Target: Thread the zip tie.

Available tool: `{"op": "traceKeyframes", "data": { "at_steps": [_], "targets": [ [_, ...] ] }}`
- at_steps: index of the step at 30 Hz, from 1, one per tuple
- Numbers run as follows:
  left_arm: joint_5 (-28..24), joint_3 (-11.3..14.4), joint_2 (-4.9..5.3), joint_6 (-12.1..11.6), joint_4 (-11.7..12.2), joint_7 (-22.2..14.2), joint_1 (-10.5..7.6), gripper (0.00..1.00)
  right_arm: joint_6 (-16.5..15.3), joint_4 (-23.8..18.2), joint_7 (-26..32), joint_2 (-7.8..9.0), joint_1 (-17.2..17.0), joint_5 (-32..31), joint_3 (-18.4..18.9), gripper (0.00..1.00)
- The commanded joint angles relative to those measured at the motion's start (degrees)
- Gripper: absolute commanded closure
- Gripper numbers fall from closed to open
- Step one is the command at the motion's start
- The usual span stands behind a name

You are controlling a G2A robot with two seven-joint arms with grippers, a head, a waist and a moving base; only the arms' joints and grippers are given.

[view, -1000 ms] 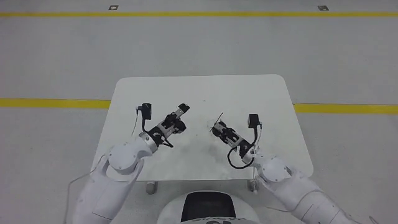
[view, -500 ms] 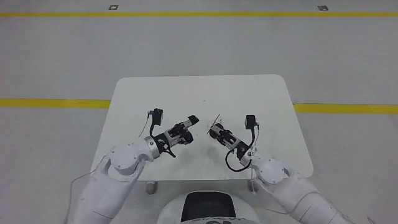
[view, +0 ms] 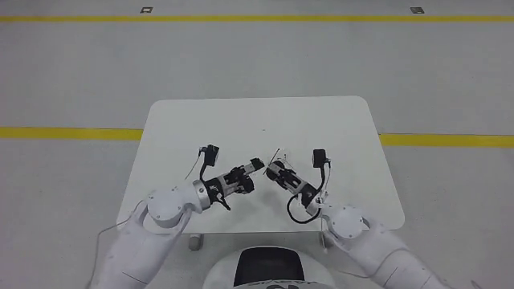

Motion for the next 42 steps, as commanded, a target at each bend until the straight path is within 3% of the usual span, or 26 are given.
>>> {"op": "traceKeyframes", "data": {
  "at_steps": [1, 3, 11, 17, 25, 33, 35, 36, 37, 42],
  "targets": [
    [-1.4, 0.6, -0.10, 0.1, 0.5, 0.4, -0.35, 0.00, 0.0, 0.6, 0.8, -0.36, 0.3, 0.2, -0.4, 1.00],
    [-1.2, 0.6, -0.14, -0.7, 0.6, 2.2, -0.86, 0.00, 0.2, 1.0, 0.4, -0.53, 0.5, -0.1, -0.4, 1.00],
    [-1.0, 0.9, -0.16, -0.7, 0.7, 2.7, -0.87, 0.00, 0.3, 0.9, 0.4, -0.59, 0.4, -0.3, -0.4, 1.00],
    [-5.6, 1.9, -0.22, -1.3, 2.5, 0.2, -2.06, 0.00, 0.0, 0.6, 1.6, -1.19, 0.2, 0.9, 0.5, 1.00],
    [-5.8, 1.8, -0.21, -1.7, 2.6, 0.3, -2.14, 0.00, 0.2, 0.5, 1.5, -1.24, 0.1, 0.8, 0.6, 1.00],
    [-7.0, 2.7, -0.29, -3.0, 3.2, 3.2, -2.30, 0.00, 0.0, -1.0, 1.6, -1.62, -1.3, -0.4, 2.2, 1.00],
    [-7.0, 2.8, -0.25, -3.2, 3.2, 3.4, -2.35, 0.16, 0.0, -1.3, 1.5, -1.75, -1.7, -0.7, 2.6, 1.00],
    [-7.1, 2.9, -0.22, -3.4, 3.3, 3.5, -2.36, 0.36, 0.0, -1.4, 1.5, -1.85, -1.9, -0.9, 2.7, 1.00],
    [-7.1, 2.9, -0.20, -3.4, 3.3, 3.5, -2.38, 0.47, 0.0, -1.5, 1.5, -1.92, -2.0, -1.1, 2.9, 1.00],
    [-7.0, 3.1, -0.04, -3.5, 3.4, 3.6, -2.44, 0.59, 0.0, -1.7, 1.2, -2.34, -2.6, -1.9, 3.6, 1.00]
  ]
}}
